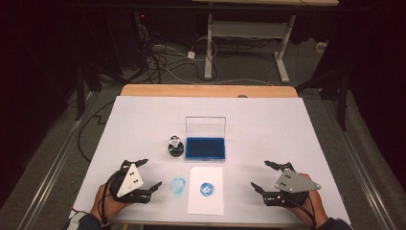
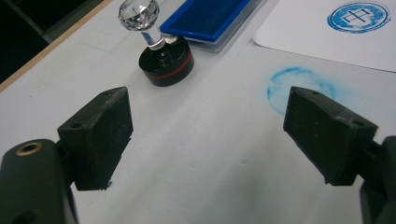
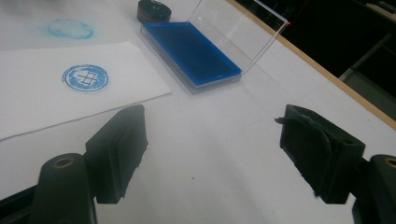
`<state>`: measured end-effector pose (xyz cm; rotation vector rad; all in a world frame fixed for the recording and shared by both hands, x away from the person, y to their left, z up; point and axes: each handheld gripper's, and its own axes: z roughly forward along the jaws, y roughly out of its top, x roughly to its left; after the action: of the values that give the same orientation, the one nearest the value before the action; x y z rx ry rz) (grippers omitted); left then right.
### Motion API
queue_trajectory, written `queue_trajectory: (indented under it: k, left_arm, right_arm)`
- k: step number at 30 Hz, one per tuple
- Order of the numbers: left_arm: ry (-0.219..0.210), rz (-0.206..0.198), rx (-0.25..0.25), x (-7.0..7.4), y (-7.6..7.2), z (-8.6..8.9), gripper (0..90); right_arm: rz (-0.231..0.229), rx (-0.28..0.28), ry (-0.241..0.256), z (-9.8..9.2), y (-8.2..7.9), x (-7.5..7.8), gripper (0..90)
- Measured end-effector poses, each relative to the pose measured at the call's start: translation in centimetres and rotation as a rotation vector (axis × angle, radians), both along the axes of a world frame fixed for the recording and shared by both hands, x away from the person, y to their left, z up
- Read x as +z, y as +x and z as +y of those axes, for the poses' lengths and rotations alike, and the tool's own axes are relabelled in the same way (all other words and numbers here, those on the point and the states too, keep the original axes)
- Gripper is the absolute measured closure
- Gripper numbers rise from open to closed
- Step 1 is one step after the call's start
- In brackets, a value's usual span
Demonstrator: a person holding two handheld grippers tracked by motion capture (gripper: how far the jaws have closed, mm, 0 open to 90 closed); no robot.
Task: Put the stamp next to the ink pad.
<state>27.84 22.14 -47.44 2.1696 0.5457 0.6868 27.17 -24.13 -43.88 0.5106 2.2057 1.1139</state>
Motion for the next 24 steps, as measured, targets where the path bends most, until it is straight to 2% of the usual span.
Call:
queue_trajectory:
  k: [1, 2, 8, 18, 19, 20, 24]
  left_arm:
    - [0.003, 0.001, -0.003, -0.07, -0.03, -0.01, 15.1]
    - [0.016, -0.02, -0.007, -0.04, 0.08, 0.03, 15.1]
    - [0.012, -0.025, -0.015, 0.07, -0.18, 0.08, 15.1]
    - [0.019, -0.02, -0.017, -0.02, 0.04, 0.0, 15.1]
    - [0.014, -0.02, -0.014, 0.01, 0.08, 0.06, 15.1]
    - [0.0, 0.006, -0.009, -0.04, -0.05, 0.05, 15.1]
    - [-0.006, -0.005, -0.009, -0.01, 0.27, 0.18, 15.1]
  right_arm:
    - [-0.002, 0.001, -0.004, 0.03, 0.0, 0.01, 22.9]
    - [-0.004, 0.001, -0.007, 0.06, -0.01, 0.02, 22.9]
    - [-0.013, 0.0, -0.012, 0.27, -0.24, 0.14, 22.9]
    - [-0.009, 0.004, -0.01, 0.37, -0.18, 0.1, 23.0]
    - [-0.009, 0.004, -0.012, 0.39, -0.15, 0.09, 23.0]
    - [-0.006, 0.004, -0.011, 0.42, -0.13, 0.07, 23.0]
    - [-0.004, 0.005, -0.012, 0.5, -0.07, 0.03, 22.9]
